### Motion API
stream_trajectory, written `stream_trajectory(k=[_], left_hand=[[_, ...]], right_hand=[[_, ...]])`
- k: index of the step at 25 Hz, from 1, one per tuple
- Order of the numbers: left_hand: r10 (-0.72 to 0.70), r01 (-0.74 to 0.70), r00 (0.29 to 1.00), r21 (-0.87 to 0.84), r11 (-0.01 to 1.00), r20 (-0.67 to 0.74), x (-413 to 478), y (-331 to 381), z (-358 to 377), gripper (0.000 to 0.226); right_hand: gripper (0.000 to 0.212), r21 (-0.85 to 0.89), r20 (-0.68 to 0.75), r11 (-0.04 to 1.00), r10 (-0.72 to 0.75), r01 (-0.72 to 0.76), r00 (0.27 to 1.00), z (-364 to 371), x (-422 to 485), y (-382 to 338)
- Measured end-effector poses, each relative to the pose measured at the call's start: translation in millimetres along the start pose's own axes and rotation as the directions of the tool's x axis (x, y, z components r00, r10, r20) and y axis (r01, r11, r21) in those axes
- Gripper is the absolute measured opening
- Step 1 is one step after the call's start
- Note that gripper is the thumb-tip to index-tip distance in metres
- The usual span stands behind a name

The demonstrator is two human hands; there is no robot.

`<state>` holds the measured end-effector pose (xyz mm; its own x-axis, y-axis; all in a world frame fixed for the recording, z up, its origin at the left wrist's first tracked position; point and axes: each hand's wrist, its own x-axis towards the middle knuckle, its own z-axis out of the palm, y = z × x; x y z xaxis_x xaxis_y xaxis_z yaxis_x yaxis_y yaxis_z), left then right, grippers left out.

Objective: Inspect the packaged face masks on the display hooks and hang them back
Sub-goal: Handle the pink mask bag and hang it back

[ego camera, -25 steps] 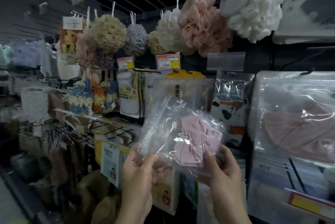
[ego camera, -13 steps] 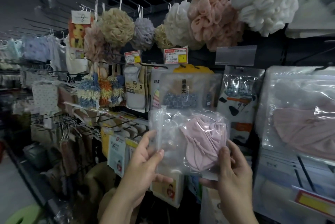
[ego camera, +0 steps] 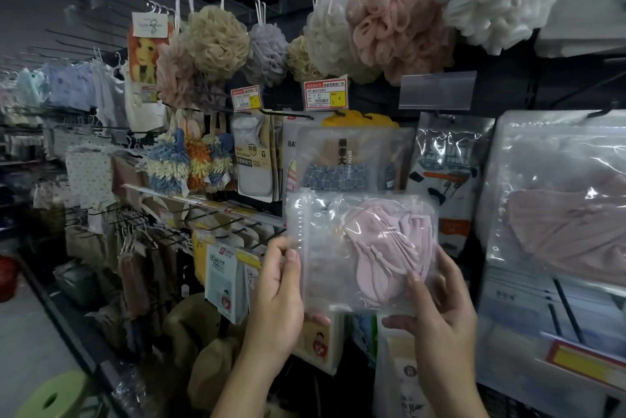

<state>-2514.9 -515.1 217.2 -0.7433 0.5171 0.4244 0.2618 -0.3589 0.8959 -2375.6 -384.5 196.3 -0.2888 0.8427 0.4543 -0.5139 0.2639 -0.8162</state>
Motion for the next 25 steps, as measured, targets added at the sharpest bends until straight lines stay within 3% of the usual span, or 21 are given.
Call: stream_trajectory(k=[4,10,15,23,25], left_hand=[[-0.001,0.001,1.0,-0.026,1.0,0.015,0,-5,-1,0.024],[-0.127,0.134,0.988,-0.082,0.988,0.087,-11,-1,7,0.024],[-0.009,0.009,0.998,-0.004,1.0,-0.054,-10,1,14,0.024],[0.081,-0.067,0.99,0.118,0.991,-0.114,4,8,19,0.03],[0.155,-0.131,0.982,0.203,0.97,-0.11,10,18,21,0.03]], right_hand=[[0.044,-0.043,-0.01,0.996,-0.082,0.081,0.997,-3,1,-3],[0.042,-0.091,-0.047,0.99,-0.113,0.109,0.992,-4,-5,0],[0.054,-0.145,-0.061,0.98,-0.143,0.133,0.988,-3,-6,-3],[0.064,-0.298,-0.072,0.95,-0.123,0.096,0.99,-6,-7,-4],[0.072,-0.422,-0.08,0.894,-0.206,0.154,0.975,-9,-7,-12]])
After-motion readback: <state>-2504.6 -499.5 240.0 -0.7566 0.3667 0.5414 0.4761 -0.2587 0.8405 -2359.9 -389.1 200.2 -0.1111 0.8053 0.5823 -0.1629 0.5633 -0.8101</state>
